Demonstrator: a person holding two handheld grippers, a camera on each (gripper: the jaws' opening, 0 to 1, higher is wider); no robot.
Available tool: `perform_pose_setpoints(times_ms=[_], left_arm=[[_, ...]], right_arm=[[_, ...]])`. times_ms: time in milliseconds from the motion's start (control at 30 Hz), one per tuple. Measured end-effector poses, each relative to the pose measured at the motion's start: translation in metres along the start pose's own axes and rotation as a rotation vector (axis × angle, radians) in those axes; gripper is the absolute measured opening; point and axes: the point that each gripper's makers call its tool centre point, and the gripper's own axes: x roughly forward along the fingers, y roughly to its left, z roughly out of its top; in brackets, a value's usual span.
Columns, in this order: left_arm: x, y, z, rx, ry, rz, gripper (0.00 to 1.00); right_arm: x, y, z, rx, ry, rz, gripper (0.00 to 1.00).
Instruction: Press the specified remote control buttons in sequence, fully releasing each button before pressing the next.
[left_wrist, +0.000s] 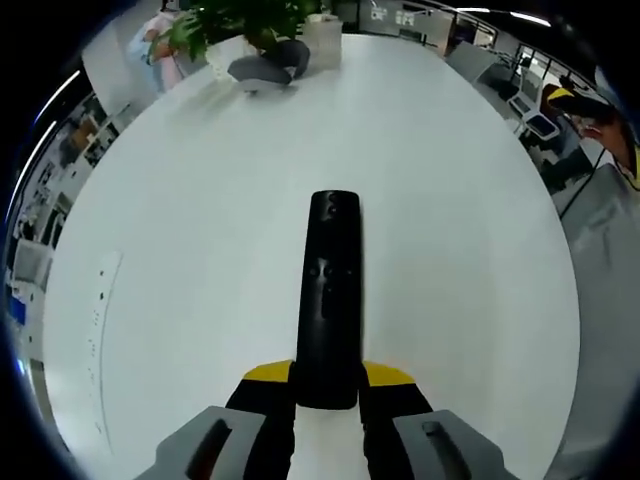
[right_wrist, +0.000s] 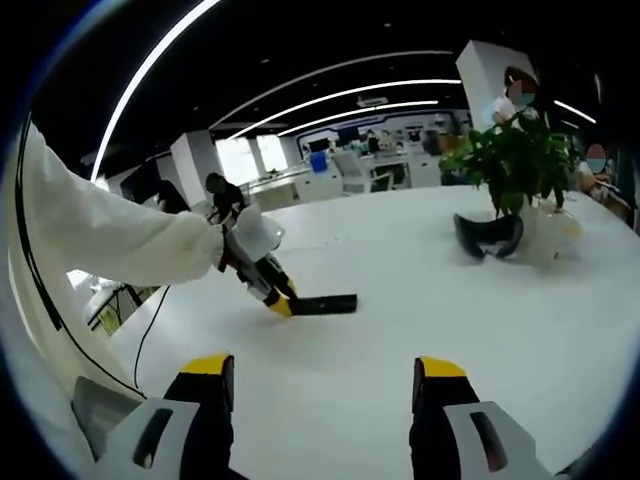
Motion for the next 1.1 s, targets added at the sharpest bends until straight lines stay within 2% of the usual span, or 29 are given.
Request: perform_pose_setpoints(times_ms=[200,567,733,1100], left_arm=[[-0.002,-0.015,-0.003,-0.003,-0.013,-0.001,0.23],[-0.005,-0.039,-0.009,0.014,0.013,-0.006,0.23],[-0.006,-0.048,-0.012,0.006,0.003,-0.002,0.23],[-0.009,-0.066,-0.015,0.003,0.037,-0.003,0.23]], right_arm=[[-0.003,0.005,0.002,-0.013,-0.006,0.007,0.72],[-0.008,0.015,0.004,-0.039,-0.006,0.017,0.7],[-0.01,0.021,0.002,-0.053,0.001,0.026,0.69],[-0.013,0.033,0.01,-0.078,-0.013,0.042,0.66]])
